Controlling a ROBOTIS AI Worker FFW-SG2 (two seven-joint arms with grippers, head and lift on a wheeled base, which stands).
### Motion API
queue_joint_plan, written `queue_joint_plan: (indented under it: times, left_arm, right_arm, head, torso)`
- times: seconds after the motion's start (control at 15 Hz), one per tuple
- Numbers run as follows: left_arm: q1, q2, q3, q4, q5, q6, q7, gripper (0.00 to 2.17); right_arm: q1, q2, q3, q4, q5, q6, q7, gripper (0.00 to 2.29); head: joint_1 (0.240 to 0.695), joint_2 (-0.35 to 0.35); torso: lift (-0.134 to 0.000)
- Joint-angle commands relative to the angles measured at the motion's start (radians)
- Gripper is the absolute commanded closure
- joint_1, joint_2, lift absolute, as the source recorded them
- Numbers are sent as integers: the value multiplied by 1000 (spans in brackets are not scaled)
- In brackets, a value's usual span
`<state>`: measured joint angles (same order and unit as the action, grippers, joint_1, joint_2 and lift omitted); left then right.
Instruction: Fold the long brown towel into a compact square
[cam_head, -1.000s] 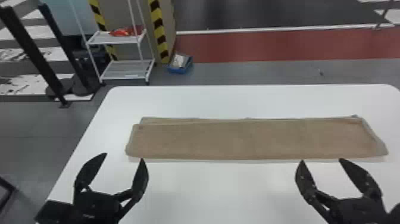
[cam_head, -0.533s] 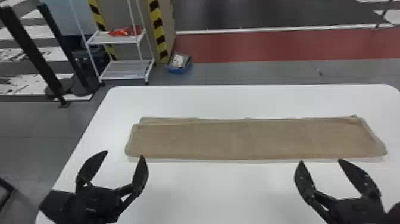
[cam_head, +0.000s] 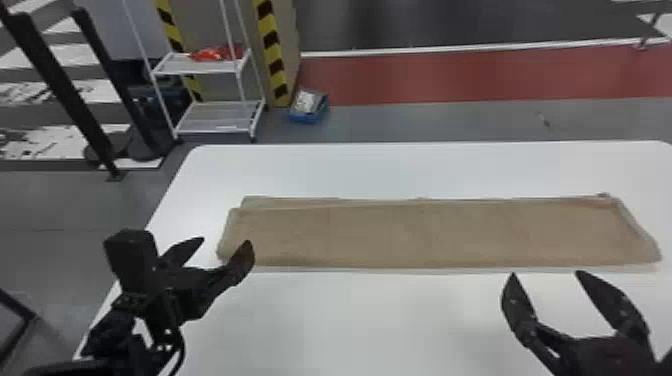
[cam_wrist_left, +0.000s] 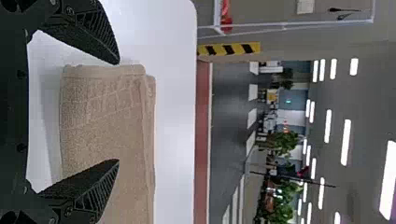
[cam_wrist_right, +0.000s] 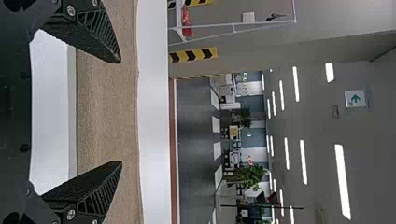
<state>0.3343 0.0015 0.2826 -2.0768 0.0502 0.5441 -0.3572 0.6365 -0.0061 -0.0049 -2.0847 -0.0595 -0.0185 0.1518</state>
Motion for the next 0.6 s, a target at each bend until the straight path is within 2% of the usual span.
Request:
queue_joint_plan:
  times: [0.0, 0.33, 0.53]
  left_arm:
    - [-110, -4, 41, 21, -6, 179, -9, 147]
    - [-325, -4, 89, 170, -35, 360, -49, 147]
    - [-380, -4, 89, 244, -38, 428, -52, 147]
  right_arm:
    - [-3, 7, 3, 0, 0, -1, 0, 117]
    - [-5, 7, 6, 2, 0, 2, 0, 120]
    - [-6, 7, 6, 3, 0, 2, -1, 120]
  head:
    - [695, 137]
    - [695, 174]
    - [695, 172]
  torso:
    - [-123]
    - [-123]
    - [-123]
